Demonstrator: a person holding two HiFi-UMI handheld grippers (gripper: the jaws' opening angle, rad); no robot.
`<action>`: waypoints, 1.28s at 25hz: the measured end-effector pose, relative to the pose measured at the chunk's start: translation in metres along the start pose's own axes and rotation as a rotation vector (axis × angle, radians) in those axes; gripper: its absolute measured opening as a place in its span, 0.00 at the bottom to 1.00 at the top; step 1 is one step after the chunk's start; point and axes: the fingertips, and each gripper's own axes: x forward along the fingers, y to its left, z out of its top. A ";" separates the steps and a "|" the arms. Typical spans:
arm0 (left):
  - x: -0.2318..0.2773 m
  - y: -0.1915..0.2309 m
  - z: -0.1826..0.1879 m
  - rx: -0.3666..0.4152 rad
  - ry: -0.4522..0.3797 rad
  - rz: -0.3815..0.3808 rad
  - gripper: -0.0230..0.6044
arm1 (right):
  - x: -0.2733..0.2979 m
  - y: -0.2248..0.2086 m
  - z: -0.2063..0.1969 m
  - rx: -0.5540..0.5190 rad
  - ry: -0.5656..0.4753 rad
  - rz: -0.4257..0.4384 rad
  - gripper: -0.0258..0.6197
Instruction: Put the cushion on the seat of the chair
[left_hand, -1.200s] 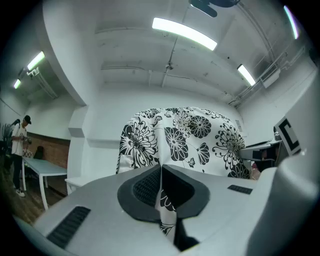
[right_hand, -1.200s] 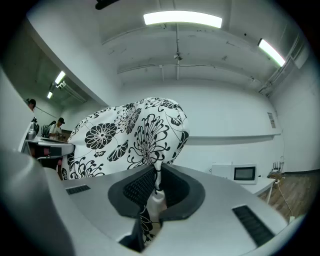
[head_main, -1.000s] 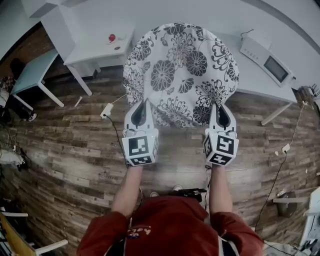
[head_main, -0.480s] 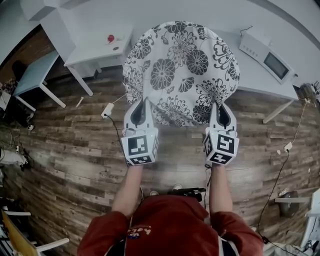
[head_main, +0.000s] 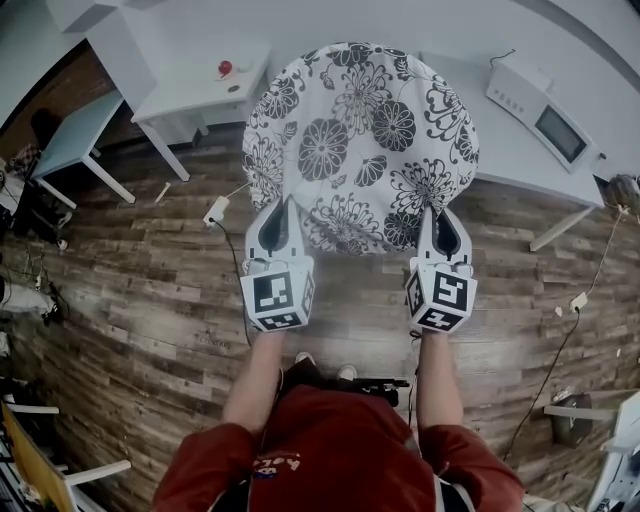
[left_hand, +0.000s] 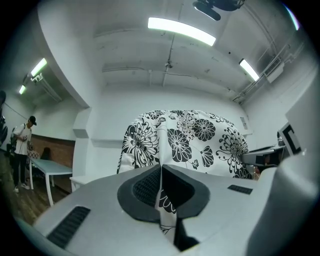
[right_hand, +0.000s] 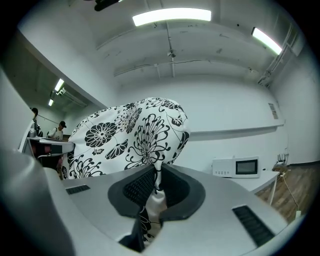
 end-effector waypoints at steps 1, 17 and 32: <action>0.001 -0.001 -0.001 0.000 0.002 0.001 0.08 | 0.001 -0.001 0.000 0.000 0.002 0.002 0.13; 0.009 -0.003 -0.010 -0.029 -0.051 -0.004 0.08 | 0.009 -0.006 -0.001 -0.048 -0.039 -0.007 0.13; 0.014 0.000 -0.014 -0.019 -0.118 0.022 0.08 | 0.019 -0.008 -0.008 -0.051 -0.099 -0.006 0.13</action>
